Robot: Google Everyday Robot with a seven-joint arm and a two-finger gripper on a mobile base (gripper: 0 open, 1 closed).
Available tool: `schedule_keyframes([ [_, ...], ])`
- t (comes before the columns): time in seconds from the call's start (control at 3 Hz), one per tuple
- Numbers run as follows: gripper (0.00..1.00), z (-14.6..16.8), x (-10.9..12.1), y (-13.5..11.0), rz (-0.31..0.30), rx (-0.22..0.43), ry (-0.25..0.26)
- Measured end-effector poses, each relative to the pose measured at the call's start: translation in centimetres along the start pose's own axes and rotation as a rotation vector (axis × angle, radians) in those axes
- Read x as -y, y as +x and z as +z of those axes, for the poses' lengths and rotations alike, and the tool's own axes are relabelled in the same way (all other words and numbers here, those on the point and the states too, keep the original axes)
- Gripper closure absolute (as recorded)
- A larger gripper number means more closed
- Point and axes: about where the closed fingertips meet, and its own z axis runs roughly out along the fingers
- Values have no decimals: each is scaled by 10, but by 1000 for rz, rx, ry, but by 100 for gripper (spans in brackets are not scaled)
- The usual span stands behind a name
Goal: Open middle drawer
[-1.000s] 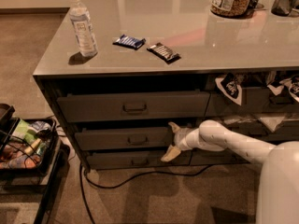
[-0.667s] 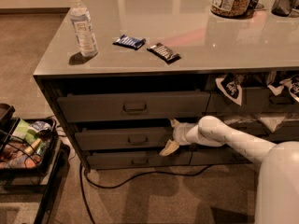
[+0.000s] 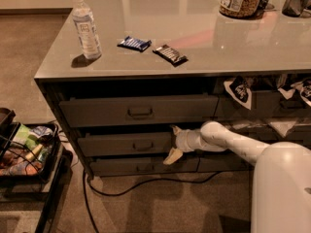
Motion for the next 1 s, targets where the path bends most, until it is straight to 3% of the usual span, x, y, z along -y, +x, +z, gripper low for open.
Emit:
schedule_keyframes([
  [0.33, 0, 0, 0, 0, 0, 0, 0],
  [0.67, 7, 0, 0, 0, 0, 0, 0],
  [1.0, 24, 0, 0, 0, 0, 0, 0],
])
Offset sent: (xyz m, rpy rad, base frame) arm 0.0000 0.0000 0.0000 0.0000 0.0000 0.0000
